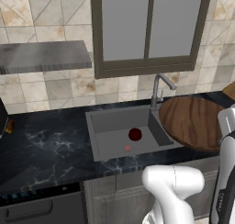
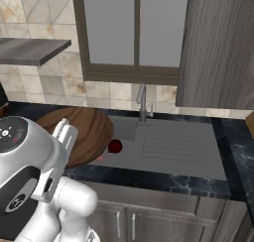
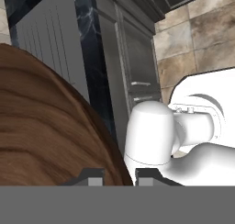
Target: Pick the mug and place it in the sink. Pick the bowl and place it in the open cabinet and then close the cabinet.
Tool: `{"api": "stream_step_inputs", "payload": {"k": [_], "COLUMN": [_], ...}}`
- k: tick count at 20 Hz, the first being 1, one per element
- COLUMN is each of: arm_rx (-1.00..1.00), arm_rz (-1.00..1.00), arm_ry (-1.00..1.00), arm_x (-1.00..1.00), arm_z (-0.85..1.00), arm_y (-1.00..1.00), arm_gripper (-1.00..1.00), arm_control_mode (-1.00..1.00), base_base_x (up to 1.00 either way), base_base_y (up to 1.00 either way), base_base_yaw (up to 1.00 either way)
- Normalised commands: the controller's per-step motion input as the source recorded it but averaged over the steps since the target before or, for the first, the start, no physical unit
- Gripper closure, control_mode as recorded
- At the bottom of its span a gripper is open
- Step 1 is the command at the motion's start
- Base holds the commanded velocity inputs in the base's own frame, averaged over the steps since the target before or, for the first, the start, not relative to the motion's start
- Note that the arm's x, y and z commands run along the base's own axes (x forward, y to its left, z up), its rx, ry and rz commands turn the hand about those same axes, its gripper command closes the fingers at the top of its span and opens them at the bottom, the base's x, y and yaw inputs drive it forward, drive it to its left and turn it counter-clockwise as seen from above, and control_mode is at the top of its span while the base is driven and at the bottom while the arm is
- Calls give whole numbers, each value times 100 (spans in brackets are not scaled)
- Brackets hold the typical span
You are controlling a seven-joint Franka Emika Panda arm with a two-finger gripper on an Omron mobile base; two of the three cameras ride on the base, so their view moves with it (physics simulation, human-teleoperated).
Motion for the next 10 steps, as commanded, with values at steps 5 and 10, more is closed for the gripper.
{"api": "stream_step_inputs", "payload": {"k": [5, 10], "arm_rx": [0, 0], "arm_rz": [0, 0], "arm_ry": [0, 0], "arm_x": [0, 0], "arm_z": [0, 0], "arm_y": [0, 0], "arm_gripper": [100, 100], "arm_control_mode": [100, 100], "base_base_x": [0, -3], "base_base_y": [0, 0], "base_base_yaw": [0, -26]}}
